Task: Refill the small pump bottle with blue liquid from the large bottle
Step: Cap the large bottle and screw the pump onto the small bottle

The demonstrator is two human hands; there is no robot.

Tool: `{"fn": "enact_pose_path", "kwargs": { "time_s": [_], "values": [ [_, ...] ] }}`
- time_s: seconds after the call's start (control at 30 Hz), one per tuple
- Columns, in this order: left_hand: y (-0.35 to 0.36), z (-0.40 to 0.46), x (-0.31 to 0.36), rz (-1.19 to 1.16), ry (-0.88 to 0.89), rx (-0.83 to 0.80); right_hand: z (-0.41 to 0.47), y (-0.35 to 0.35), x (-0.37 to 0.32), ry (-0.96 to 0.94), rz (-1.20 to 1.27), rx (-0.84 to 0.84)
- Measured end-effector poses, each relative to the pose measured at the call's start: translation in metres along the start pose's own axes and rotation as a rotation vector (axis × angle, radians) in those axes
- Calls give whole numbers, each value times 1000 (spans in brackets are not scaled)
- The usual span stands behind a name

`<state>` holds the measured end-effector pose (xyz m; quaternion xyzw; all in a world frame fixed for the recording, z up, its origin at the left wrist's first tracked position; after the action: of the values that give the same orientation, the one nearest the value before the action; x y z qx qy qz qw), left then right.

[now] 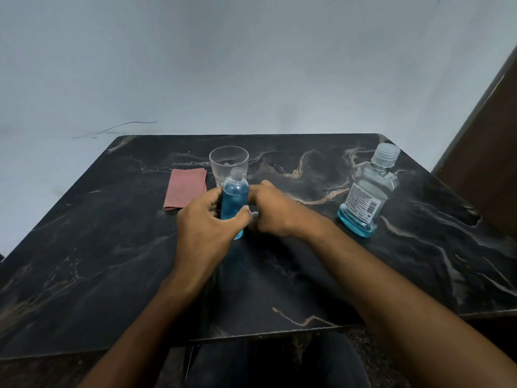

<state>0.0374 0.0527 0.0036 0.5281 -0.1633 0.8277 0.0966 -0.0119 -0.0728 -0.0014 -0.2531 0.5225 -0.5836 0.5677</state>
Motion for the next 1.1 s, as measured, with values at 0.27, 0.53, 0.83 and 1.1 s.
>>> {"fn": "enact_pose_path", "kwargs": {
  "time_s": [0.27,0.53,0.83,1.1],
  "values": [
    [2,3,-6,25,1,-14,3,10,-4,-74,-43,-17],
    [9,-2,-3,29,50,-46,-19,-83,24,83,131,563],
    [30,-9,1,21,100,-112,-67,-168,49,310,905,1102],
    [41,-17,9,9,115,-151,-62,-200,42,246,1167,1160]
  ]
}}
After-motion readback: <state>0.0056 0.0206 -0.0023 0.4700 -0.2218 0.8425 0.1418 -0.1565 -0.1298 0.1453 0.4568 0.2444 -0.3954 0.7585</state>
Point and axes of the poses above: each hand's wrist, its own z-axis towards the middle knuckle, its own y-axis out of the palm, x = y × z, the point moved 8 cm from there along z, towards the middle knuckle, and after that the axes turned 13 degrees about x, right-handed, at the moved point
